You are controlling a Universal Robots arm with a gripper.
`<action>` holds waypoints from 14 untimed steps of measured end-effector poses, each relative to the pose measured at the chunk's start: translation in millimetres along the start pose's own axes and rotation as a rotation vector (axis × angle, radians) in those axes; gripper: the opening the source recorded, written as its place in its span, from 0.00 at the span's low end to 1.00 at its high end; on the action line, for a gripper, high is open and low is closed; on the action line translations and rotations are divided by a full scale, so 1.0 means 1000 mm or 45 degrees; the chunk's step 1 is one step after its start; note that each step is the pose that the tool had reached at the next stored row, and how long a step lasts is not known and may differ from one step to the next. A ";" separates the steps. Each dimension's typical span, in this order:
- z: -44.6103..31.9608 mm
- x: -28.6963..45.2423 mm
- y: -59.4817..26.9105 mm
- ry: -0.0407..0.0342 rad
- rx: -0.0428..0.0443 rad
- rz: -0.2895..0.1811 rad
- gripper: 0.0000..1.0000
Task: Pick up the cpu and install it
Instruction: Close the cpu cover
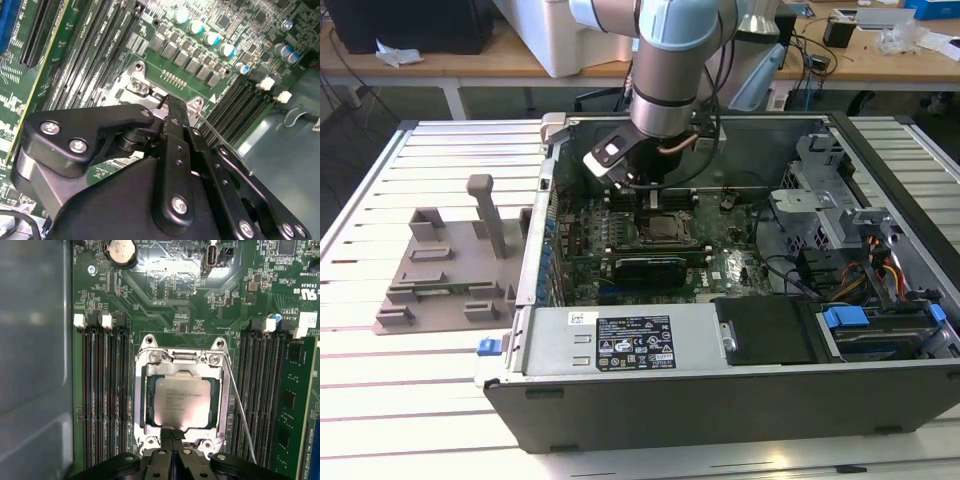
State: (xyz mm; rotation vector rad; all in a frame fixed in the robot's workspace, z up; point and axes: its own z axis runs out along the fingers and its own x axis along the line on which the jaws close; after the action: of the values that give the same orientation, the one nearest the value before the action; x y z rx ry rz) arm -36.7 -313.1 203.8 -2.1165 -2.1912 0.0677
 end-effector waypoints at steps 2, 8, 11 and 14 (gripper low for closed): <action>0.0001 -0.0001 0.0016 0.0006 0.000 0.000 0.11; -0.0064 -0.0002 0.0120 0.0018 0.001 0.000 0.11; -0.0076 -0.0006 0.0238 0.0024 0.012 0.000 0.11; -0.0087 -0.0011 0.0362 0.0034 0.023 0.001 0.11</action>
State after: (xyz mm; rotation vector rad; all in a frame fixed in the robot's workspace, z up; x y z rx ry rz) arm 0.1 -313.1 208.9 -2.1064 -2.1803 0.0842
